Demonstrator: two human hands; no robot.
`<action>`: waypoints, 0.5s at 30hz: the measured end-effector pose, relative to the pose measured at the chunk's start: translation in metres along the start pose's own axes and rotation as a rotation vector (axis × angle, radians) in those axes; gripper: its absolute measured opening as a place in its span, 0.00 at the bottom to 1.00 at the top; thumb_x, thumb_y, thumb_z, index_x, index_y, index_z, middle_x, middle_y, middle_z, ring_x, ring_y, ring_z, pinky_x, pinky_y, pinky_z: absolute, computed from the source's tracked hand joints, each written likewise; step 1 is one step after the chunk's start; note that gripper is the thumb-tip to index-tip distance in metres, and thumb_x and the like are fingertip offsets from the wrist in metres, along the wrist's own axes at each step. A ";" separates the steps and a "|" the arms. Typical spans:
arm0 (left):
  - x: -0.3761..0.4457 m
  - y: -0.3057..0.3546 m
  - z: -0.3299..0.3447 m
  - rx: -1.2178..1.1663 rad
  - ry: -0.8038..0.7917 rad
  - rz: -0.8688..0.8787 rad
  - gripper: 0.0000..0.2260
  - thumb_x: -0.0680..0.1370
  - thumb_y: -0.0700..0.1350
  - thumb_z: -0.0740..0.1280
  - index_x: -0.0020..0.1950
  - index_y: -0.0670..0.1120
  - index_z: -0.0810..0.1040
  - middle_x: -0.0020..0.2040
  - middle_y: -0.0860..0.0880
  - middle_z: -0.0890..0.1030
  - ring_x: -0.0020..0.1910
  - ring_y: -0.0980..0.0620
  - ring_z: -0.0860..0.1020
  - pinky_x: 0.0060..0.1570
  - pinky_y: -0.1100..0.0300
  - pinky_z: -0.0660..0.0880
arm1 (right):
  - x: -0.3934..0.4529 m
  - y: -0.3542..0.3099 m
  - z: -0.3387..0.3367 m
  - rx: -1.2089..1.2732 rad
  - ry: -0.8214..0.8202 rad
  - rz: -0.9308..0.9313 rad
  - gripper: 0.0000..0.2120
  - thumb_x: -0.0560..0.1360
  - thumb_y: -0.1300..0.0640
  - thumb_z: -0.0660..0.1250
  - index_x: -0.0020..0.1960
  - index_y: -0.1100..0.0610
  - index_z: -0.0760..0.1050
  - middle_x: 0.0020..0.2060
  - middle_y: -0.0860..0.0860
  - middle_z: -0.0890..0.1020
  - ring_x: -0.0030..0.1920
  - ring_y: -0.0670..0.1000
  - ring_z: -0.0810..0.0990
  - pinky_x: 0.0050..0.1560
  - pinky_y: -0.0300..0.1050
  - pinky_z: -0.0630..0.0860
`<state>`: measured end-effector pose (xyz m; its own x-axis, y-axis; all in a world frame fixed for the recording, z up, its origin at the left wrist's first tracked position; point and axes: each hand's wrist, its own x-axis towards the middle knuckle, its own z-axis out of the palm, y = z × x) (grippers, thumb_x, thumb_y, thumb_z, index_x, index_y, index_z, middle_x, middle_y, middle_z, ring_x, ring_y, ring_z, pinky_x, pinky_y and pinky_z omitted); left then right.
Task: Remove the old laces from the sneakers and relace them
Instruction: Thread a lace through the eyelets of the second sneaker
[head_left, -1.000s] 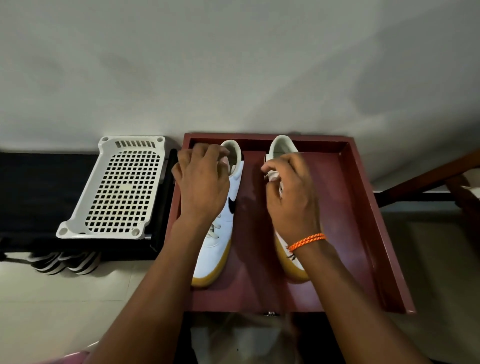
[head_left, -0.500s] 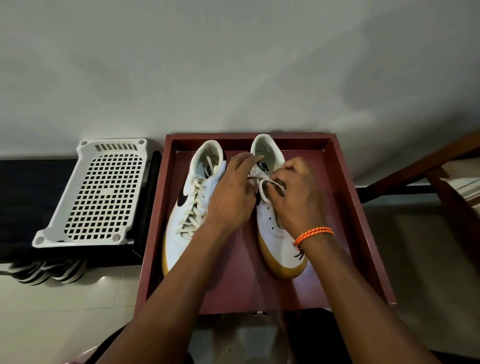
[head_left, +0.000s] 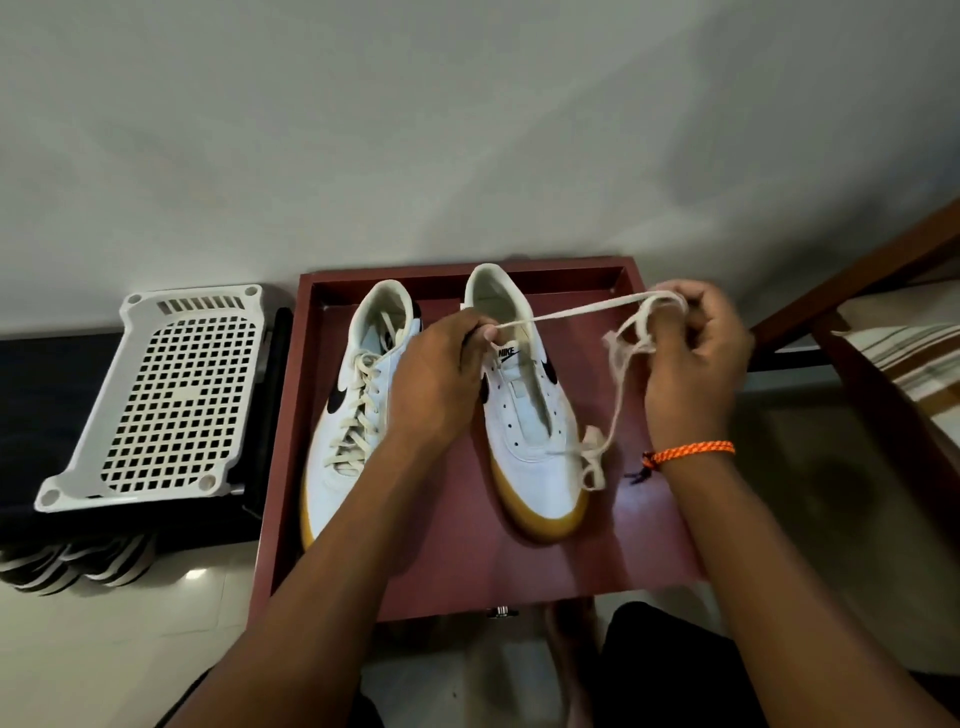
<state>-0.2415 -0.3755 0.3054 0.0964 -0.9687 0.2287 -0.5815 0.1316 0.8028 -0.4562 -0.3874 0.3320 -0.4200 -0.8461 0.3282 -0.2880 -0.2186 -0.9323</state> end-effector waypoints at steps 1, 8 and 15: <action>-0.001 -0.001 -0.003 0.004 0.018 -0.018 0.10 0.87 0.47 0.64 0.50 0.51 0.83 0.35 0.57 0.80 0.32 0.61 0.75 0.34 0.64 0.65 | 0.001 0.000 -0.002 -0.064 0.097 -0.044 0.07 0.82 0.63 0.63 0.52 0.61 0.80 0.43 0.46 0.81 0.43 0.42 0.80 0.46 0.40 0.79; -0.007 0.001 -0.005 -0.069 -0.003 0.018 0.07 0.85 0.43 0.67 0.57 0.51 0.84 0.51 0.57 0.82 0.43 0.58 0.79 0.44 0.63 0.74 | -0.011 -0.004 0.010 0.055 -0.462 0.306 0.14 0.80 0.71 0.58 0.48 0.62 0.82 0.34 0.53 0.82 0.29 0.49 0.74 0.29 0.41 0.70; -0.014 0.015 0.010 -0.385 -0.328 -0.037 0.13 0.90 0.46 0.59 0.72 0.51 0.78 0.41 0.40 0.82 0.29 0.50 0.75 0.33 0.56 0.75 | -0.013 -0.015 0.014 0.200 -0.546 0.322 0.11 0.82 0.68 0.60 0.51 0.67 0.81 0.35 0.59 0.78 0.30 0.54 0.69 0.32 0.43 0.66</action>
<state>-0.2600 -0.3621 0.3086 -0.1839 -0.9810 0.0612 -0.2363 0.1046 0.9660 -0.4345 -0.3796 0.3393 0.0528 -0.9975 -0.0467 -0.0341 0.0450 -0.9984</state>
